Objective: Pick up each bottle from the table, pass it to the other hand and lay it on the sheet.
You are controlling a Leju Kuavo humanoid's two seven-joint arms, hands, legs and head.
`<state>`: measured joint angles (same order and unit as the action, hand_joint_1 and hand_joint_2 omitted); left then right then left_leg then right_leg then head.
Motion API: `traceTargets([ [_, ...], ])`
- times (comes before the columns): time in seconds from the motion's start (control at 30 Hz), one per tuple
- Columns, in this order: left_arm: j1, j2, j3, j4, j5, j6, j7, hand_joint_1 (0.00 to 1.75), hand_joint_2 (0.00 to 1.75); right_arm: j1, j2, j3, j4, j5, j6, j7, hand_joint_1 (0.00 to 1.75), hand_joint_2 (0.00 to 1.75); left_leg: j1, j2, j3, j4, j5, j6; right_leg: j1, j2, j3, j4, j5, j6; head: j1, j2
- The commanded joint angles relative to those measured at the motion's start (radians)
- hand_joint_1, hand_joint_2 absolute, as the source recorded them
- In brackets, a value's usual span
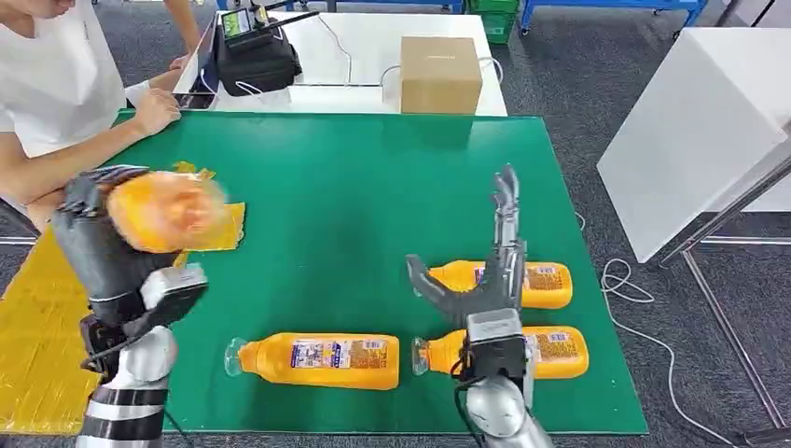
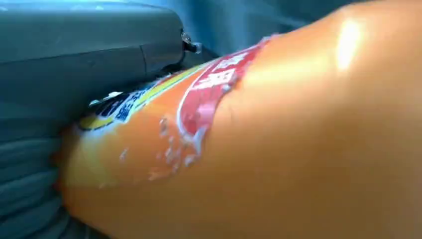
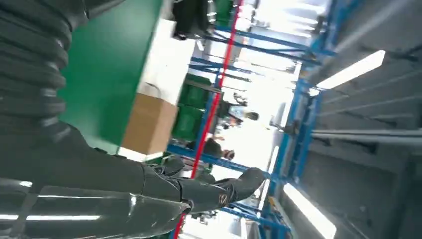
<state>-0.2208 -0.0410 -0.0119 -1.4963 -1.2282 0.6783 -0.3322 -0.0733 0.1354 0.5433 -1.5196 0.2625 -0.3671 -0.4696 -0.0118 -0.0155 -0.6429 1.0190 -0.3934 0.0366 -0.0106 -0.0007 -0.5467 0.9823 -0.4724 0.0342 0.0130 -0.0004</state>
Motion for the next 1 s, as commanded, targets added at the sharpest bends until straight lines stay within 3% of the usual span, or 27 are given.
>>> traceTargets([
  [0.03,-0.119,0.146,0.010,0.250,0.056,-0.006,0.106,1.75,1.75,0.040,-0.041,-0.096,-0.150,-0.012,0.025,-0.004,0.00,1.75,0.001,0.002,0.004,-0.001,0.000,-0.004,0.001,0.000,0.004,-0.001,0.000,-0.002,0.000,0.000],
  [0.1,-0.116,0.147,0.002,0.242,0.055,-0.004,0.113,1.75,1.75,0.039,-0.039,-0.095,-0.146,-0.012,0.024,-0.004,0.00,1.75,0.001,0.006,0.001,-0.001,0.001,-0.003,0.001,0.001,0.006,-0.001,0.002,-0.003,0.000,0.000],
  [0.13,-0.128,0.170,-0.030,0.260,0.164,-0.183,0.146,1.75,1.75,0.045,-0.038,-0.101,-0.155,-0.010,0.021,-0.012,0.00,1.75,0.001,0.006,0.002,-0.001,0.001,-0.003,0.001,0.001,0.009,-0.001,0.001,-0.003,-0.001,0.000],
  [0.17,-0.153,0.210,-0.060,0.308,0.128,-0.239,0.196,1.75,1.75,0.051,-0.039,-0.110,-0.171,-0.011,0.025,-0.017,0.00,1.75,0.001,0.005,0.002,-0.001,0.001,-0.003,0.001,0.000,0.009,0.000,0.002,-0.003,0.000,0.000],
  [0.23,-0.224,0.269,-0.101,0.479,-0.010,-0.294,0.295,1.75,1.75,0.058,-0.040,-0.120,-0.201,-0.003,0.053,-0.009,0.00,1.75,0.002,0.003,0.002,0.000,0.001,-0.003,0.001,-0.002,0.009,0.000,0.001,-0.003,-0.001,0.000],
  [0.33,-0.329,0.275,-0.091,0.756,0.105,-0.528,0.238,1.75,1.75,0.040,-0.034,-0.120,-0.176,0.027,0.093,0.027,0.00,1.75,0.002,0.001,0.003,-0.002,0.002,-0.004,0.001,-0.002,0.002,-0.001,0.001,-0.004,0.000,0.000],
  [0.47,-0.359,0.294,-0.102,0.976,0.096,-0.537,0.277,1.75,1.75,0.012,-0.023,-0.107,-0.096,0.035,0.113,0.031,0.00,1.75,0.002,0.007,0.006,-0.003,0.001,-0.005,0.001,0.001,0.003,-0.002,0.002,-0.005,0.000,0.000],
  [0.53,-0.351,0.297,-0.103,0.986,0.100,-0.521,0.268,1.75,1.75,0.010,-0.021,-0.105,-0.089,0.035,0.112,0.031,0.00,1.75,0.002,0.009,0.004,-0.002,0.001,-0.004,0.001,0.004,0.001,-0.001,0.002,-0.004,0.000,0.000],
  [0.6,-0.351,0.297,-0.103,0.986,0.100,-0.521,0.268,1.75,1.75,0.010,-0.021,-0.105,-0.089,0.035,0.112,0.031,0.00,1.75,0.002,0.010,0.006,-0.002,0.000,-0.005,0.002,0.005,0.012,-0.001,0.001,-0.004,0.000,0.000],
  [1.0,-0.357,0.294,-0.104,0.985,0.100,-0.524,0.268,1.75,1.75,0.010,-0.022,-0.106,-0.092,0.035,0.112,0.031,0.00,1.75,0.003,0.010,0.003,-0.001,0.001,-0.006,0.002,0.005,0.010,0.000,0.004,-0.007,0.000,0.000],
])
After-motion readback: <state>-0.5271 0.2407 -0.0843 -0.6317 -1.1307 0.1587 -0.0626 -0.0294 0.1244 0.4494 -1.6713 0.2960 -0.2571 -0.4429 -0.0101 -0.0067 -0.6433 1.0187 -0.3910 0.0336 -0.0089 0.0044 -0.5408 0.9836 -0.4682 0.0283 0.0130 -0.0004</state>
